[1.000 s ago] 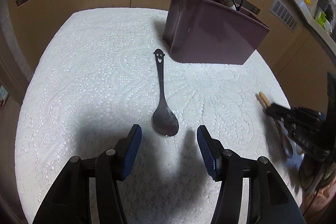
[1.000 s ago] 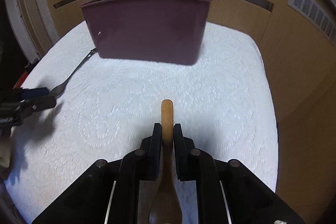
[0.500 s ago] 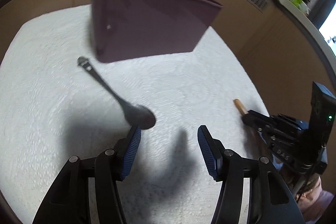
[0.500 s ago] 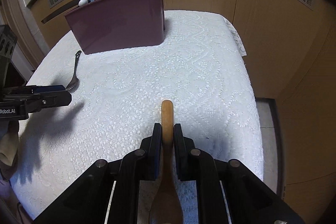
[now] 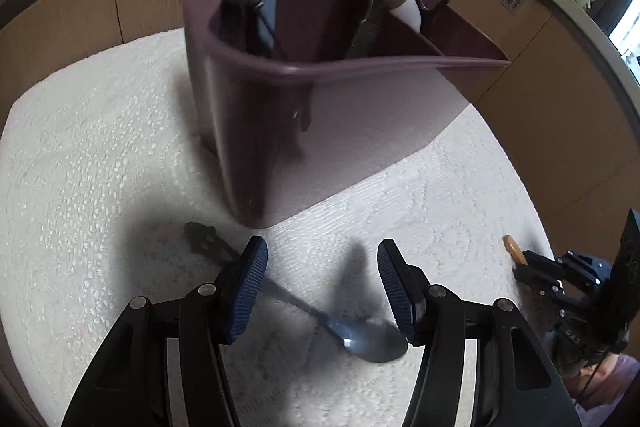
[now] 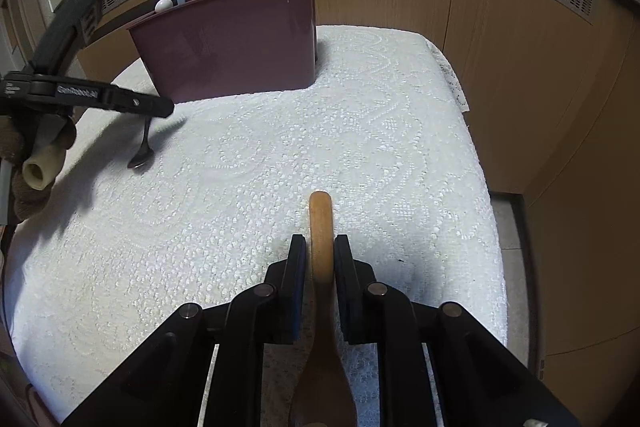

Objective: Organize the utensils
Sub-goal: 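Grasp the wooden spoon with the right tool while the left tool grasps the black spoon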

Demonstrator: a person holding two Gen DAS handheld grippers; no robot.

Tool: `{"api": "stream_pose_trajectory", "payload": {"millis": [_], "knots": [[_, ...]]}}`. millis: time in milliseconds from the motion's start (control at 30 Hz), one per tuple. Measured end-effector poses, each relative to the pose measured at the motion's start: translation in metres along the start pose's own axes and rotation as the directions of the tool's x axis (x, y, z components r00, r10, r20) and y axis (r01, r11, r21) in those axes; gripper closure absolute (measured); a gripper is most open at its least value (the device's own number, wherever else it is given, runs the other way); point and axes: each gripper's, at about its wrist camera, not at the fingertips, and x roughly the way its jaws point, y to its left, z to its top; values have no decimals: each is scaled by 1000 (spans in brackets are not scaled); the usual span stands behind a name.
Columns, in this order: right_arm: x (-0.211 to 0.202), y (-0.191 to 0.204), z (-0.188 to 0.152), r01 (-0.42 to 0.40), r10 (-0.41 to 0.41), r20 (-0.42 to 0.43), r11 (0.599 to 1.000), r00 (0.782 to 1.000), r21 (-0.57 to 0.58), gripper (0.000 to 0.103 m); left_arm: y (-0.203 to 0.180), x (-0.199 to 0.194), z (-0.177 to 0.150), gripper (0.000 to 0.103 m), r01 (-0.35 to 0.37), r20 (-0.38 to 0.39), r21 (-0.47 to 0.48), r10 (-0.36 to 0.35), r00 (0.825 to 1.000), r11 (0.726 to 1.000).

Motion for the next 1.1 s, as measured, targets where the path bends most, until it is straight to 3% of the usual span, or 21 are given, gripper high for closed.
{"api": "stream_pose_trajectory", "payload": {"millis": [167,433,533,600,767,900,1100], "knots": [[0,1,0,-12,12,1,1000,1000,-10,82,8,-15,-22,45,2,-61,-49,-5,998,999],[0,2,1,-17,17,4,1000,1000,-17,78,7,-55,-89,36,4,-110,-117,-17,994,993],[0,5,0,-17,18,4,999,1000,-27,72,-5,-63,-110,34,16,-134,-76,-26,991,997],[0,7,0,-7,7,6,999,1000,-37,72,-17,-65,-118,34,-27,-131,-19,25,991,999],[-2,7,-1,2,-2,13,999,1000,-41,72,-30,-69,-101,39,-115,-15,33,116,993,993],[-7,7,-3,3,-2,15,999,1000,-45,72,-29,-47,-79,56,-187,-38,98,191,981,978],[-16,4,-6,8,-7,26,998,1000,-57,72,-22,-34,-60,58,-209,-42,101,214,976,973]]}}
